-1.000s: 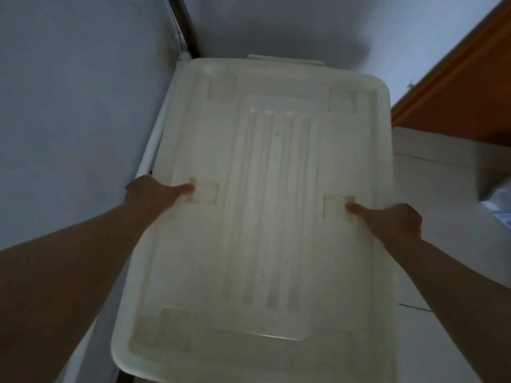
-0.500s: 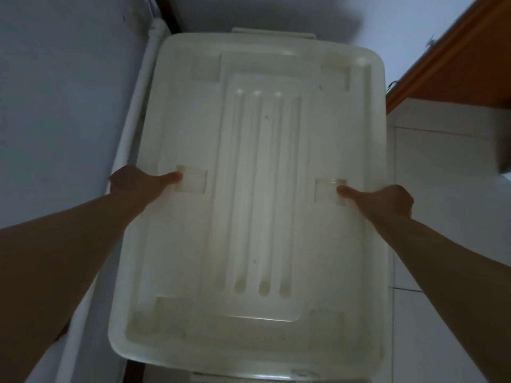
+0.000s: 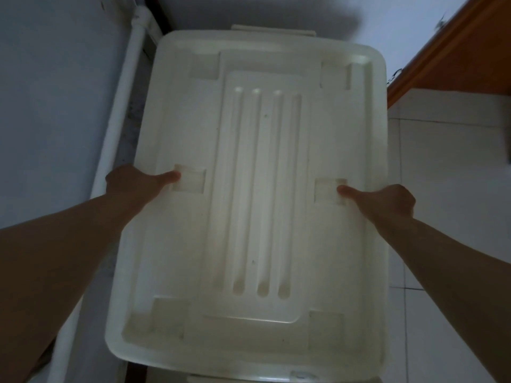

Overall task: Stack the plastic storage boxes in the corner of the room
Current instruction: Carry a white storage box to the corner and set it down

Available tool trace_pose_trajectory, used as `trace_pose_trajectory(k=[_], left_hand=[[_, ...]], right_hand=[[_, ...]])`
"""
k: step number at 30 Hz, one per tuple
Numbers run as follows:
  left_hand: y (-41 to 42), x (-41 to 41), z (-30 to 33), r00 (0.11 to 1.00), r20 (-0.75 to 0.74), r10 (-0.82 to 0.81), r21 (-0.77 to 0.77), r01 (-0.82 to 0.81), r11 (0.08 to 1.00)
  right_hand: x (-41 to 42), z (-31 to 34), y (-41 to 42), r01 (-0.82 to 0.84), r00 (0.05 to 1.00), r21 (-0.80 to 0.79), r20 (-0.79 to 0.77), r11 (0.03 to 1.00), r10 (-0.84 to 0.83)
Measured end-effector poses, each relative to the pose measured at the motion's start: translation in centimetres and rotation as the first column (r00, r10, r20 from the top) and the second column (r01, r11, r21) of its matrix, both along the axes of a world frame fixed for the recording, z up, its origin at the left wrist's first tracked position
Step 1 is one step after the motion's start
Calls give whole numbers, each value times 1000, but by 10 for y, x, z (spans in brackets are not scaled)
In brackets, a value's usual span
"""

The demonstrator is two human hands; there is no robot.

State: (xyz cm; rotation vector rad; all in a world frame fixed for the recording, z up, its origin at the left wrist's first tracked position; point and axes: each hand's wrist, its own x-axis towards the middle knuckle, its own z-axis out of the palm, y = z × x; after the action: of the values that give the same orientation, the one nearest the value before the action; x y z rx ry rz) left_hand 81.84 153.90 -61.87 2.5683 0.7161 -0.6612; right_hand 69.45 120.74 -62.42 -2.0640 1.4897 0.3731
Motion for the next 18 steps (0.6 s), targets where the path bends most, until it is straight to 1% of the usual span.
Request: trace_pose_trajectory(k=[4,11,18], left_hand=[[4,6,-7,1000,-16,12,2,-12,1000],[9,18,-12,1000,-17,-21,23,21,1000],[13,24,-19,999,-32,5,-9,-6,1000]], right_hand=[[6,-3,2,-4,1000,-4,1,1000,4],[12,-7,8,-5,1000,-31,-24,999,5],[16,-4,14,10,999,-25,-31,1000,-11]])
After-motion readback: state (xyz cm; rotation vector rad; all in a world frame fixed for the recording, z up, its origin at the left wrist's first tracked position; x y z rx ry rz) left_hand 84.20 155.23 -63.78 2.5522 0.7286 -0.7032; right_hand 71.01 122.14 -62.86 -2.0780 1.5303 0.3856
